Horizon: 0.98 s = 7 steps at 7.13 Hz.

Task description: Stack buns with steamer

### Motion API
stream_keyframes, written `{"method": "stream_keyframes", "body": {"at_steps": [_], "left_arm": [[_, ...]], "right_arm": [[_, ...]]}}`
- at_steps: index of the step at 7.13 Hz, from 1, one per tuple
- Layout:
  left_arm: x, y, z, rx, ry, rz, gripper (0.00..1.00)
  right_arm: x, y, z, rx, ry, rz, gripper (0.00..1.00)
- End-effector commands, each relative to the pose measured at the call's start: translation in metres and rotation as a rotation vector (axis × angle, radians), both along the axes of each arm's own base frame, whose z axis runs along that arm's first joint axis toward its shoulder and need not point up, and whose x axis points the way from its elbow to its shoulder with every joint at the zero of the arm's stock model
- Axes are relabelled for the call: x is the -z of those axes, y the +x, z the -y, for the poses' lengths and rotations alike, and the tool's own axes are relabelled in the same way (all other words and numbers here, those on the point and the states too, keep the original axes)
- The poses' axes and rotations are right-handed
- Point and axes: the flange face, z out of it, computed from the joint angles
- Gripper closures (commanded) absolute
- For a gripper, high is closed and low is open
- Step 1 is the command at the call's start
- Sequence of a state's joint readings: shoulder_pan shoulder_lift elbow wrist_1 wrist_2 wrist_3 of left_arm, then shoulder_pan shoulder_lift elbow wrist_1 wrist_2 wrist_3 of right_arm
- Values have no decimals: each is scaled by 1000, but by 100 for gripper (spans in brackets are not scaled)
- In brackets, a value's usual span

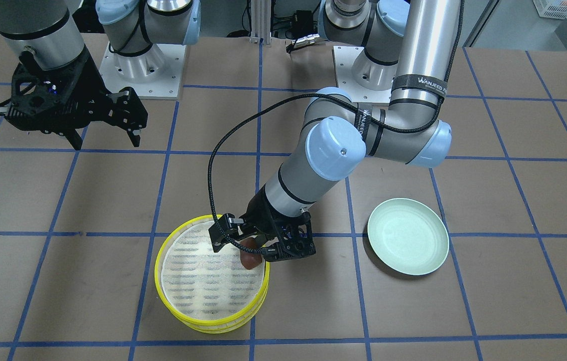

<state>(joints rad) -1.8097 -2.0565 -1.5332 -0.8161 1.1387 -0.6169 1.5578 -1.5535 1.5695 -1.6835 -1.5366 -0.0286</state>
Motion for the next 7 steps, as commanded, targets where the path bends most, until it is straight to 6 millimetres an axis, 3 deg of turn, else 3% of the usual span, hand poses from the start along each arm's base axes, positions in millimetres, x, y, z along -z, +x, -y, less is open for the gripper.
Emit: {"method": "stream_keyframes", "body": {"at_steps": [1, 3, 4, 6, 7], "left_arm": [[-22, 15, 1, 32, -90, 105, 1], [-52, 84, 4, 84, -108, 313, 1], [-79, 121, -1, 91, -129, 464, 2], [-119, 190, -18, 193, -68, 546, 1], [-127, 219, -33, 266, 6, 551, 1]], "right_arm": [[3, 6, -5, 29, 32, 6, 0], [-1, 23, -12, 0, 19, -30, 0], [-2, 20, -10, 0, 10, -65, 0], [-1, 18, -9, 3, 7, -72, 0], [-1, 19, -10, 5, 5, -66, 0]]}}
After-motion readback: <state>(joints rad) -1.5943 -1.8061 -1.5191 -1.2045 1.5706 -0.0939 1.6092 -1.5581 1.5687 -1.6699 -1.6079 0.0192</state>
